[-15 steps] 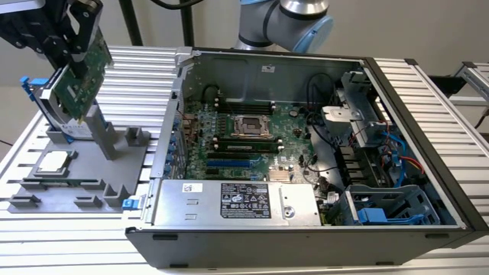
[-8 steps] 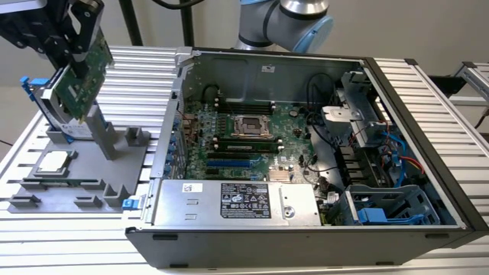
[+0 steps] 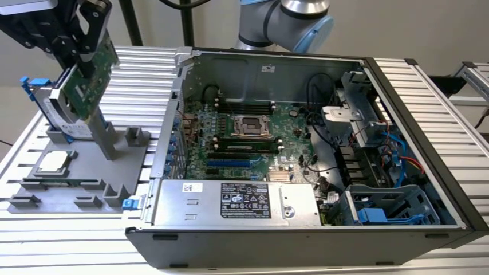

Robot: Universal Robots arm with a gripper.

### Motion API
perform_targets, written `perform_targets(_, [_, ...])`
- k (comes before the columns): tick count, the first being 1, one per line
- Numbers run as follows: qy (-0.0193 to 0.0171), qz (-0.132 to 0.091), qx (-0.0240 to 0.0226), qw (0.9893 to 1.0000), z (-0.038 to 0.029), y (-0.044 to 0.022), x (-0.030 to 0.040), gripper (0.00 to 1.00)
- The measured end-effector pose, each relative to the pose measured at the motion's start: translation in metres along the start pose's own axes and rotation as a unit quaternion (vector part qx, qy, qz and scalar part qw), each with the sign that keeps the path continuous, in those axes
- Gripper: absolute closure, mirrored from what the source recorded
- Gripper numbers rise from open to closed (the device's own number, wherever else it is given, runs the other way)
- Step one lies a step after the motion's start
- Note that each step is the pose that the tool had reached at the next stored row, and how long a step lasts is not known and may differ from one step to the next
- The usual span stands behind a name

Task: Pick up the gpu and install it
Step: 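Pick up the gpu and move the gpu toward the slot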

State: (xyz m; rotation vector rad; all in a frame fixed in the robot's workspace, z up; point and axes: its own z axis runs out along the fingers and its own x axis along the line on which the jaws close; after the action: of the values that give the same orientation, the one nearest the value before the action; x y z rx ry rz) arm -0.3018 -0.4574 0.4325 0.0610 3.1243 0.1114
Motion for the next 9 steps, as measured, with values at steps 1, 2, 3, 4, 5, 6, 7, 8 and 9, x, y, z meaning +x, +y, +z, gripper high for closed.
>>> perform_targets(1, [0.0000, 0.000, 0.0000, 1.0000, 0.0000, 0.0002, -0.0011, 1.00])
perform_targets(2, [0.0000, 0.000, 0.0000, 1.0000, 0.0001, 0.0003, -0.0022, 1.00])
perform_targets(3, [-0.0001, 0.001, 0.0000, 1.0000, 0.0001, 0.0005, -0.0031, 1.00])
perform_targets(4, [-0.0001, 0.001, 0.0000, 1.0000, 0.0001, 0.0006, -0.0039, 1.00])
perform_targets(5, [-0.0001, 0.001, 0.0000, 1.0000, 0.0001, 0.0008, -0.0048, 1.00])
perform_targets(6, [-0.0001, 0.001, 0.0000, 1.0000, 0.0002, 0.0010, -0.0058, 1.00])
perform_targets(7, [-0.0001, 0.001, 0.0001, 1.0000, 0.0002, 0.0011, -0.0067, 1.00])
perform_targets(8, [-0.0001, 0.001, 0.0001, 1.0000, 0.0002, 0.0012, -0.0076, 1.00])
perform_targets(9, [-0.0001, 0.001, 0.0000, 1.0000, 0.0002, 0.0013, -0.0083, 1.00])
